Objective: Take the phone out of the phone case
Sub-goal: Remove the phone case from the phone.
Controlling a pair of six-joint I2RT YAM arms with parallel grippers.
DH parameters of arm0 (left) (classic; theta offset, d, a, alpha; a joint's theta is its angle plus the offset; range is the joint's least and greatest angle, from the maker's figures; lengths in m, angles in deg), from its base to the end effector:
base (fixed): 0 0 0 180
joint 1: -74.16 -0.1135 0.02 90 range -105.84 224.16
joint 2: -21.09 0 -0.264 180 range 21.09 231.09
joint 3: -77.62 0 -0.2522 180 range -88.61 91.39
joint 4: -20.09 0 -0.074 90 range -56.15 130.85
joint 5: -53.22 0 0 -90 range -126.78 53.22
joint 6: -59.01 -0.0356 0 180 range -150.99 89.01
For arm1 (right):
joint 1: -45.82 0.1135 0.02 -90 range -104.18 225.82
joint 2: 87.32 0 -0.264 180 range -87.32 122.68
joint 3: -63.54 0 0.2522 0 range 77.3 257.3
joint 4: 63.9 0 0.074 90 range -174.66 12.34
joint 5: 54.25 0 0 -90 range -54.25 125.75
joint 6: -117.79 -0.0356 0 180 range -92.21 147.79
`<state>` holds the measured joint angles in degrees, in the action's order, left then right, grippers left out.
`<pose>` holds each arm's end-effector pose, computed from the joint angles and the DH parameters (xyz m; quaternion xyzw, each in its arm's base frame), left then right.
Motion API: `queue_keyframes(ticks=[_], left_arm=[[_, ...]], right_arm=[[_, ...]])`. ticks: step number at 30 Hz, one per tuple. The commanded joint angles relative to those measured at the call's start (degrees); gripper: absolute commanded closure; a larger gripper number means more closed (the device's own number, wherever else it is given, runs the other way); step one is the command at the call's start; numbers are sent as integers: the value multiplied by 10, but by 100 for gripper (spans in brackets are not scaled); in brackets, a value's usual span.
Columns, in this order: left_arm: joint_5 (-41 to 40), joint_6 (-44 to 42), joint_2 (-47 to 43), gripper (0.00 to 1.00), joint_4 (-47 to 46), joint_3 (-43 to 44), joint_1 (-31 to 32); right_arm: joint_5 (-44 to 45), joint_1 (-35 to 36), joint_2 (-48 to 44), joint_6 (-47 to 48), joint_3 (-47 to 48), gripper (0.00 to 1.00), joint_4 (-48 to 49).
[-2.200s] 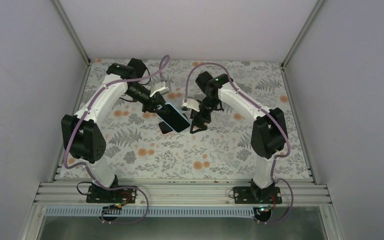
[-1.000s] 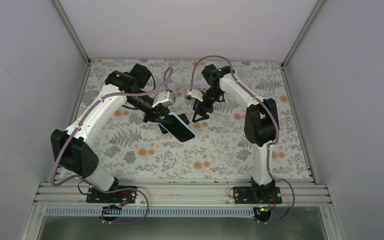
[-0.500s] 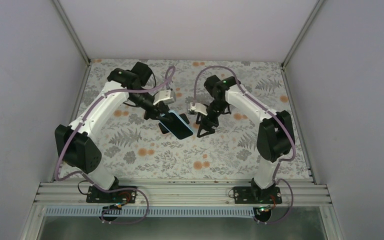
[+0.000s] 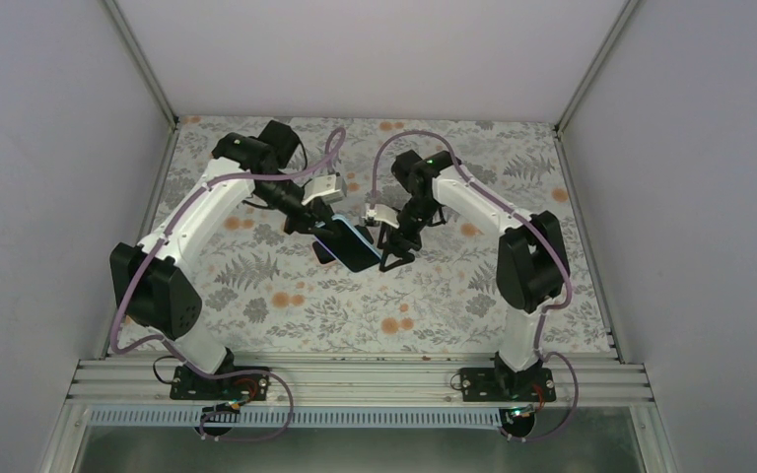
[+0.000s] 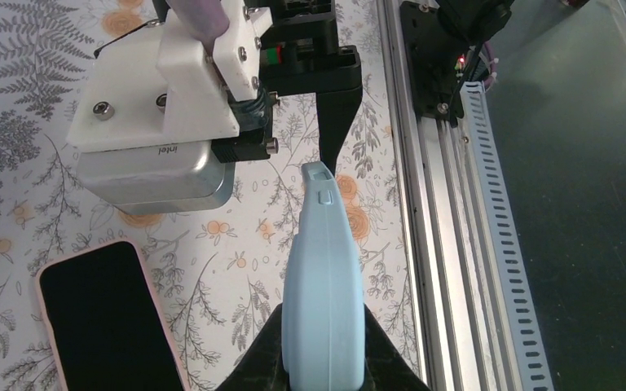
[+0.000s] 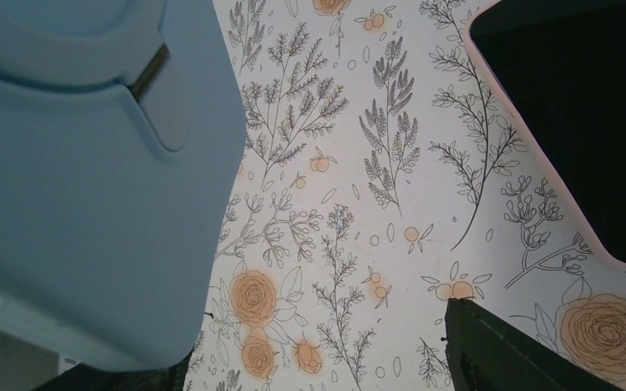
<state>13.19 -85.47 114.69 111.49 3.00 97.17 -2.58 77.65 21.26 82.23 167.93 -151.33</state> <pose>0.2663 -0.1427 0.3332 0.5948 0.6801 -0.3827 0.1930 0.2881 0.2048 0.2434 -0.6424 0.6924 0.3245 0.0513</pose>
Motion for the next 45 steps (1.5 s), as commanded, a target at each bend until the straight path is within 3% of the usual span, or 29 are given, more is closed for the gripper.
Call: queue_keyframes(ticks=[1, 22, 32, 38, 45], left_arm=[[46, -10, -22, 98, 1, 2, 1], [116, -36, -41, 98, 2, -31, 13], [153, -32, -11, 98, 0, 29, 13], [157, 2, 33, 98, 0, 148, 7], [161, -7, 47, 98, 0, 160, -6]], right_arm=[[-7, -1, 18, 0, 29, 24, 5], [44, -31, 71, -63, 153, 28, 58], [-16, -13, 71, -85, 145, 25, 100], [-37, 5, 34, -155, 107, 23, 229], [-16, 3, -11, -220, 75, 21, 345]])
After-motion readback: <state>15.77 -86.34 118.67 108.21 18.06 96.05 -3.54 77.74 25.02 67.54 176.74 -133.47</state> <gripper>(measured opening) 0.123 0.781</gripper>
